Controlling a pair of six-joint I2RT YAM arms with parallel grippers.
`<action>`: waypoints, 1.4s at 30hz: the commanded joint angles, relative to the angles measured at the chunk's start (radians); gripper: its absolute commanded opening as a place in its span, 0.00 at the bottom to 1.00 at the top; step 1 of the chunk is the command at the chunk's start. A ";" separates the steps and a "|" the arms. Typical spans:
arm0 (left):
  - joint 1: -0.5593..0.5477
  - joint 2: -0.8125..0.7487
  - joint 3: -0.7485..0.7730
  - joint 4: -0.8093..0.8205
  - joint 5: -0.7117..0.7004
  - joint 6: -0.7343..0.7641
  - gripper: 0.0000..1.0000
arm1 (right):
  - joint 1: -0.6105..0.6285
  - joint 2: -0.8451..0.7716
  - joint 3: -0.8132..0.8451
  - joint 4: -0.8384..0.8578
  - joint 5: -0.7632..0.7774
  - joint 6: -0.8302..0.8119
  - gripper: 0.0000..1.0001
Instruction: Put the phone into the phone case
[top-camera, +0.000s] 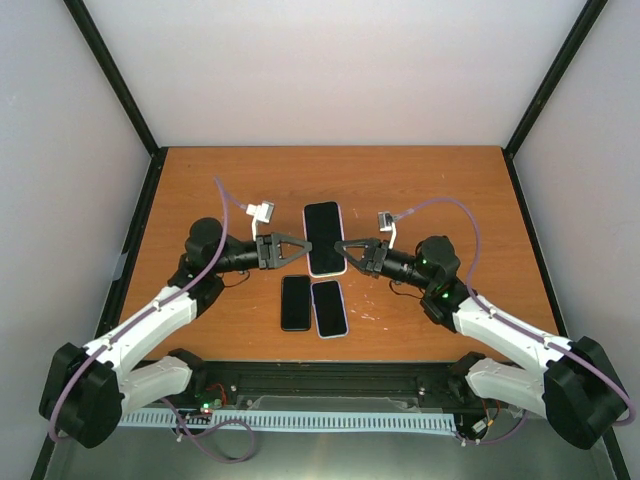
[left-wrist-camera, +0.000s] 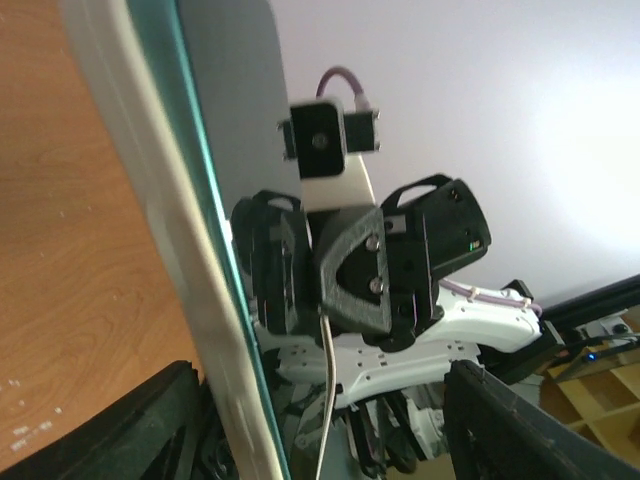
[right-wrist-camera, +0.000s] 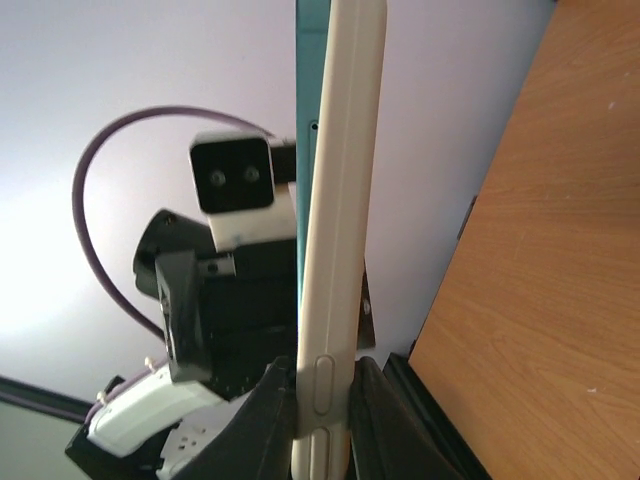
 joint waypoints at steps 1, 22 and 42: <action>-0.030 0.019 -0.024 0.107 0.050 -0.033 0.67 | 0.006 -0.007 0.064 0.059 0.075 -0.001 0.10; -0.064 0.022 0.066 -0.102 -0.036 0.126 0.44 | 0.005 -0.011 0.040 0.023 0.014 -0.075 0.09; 0.010 -0.063 0.065 0.081 -0.083 -0.004 0.42 | 0.018 -0.091 -0.061 0.182 -0.176 -0.062 0.09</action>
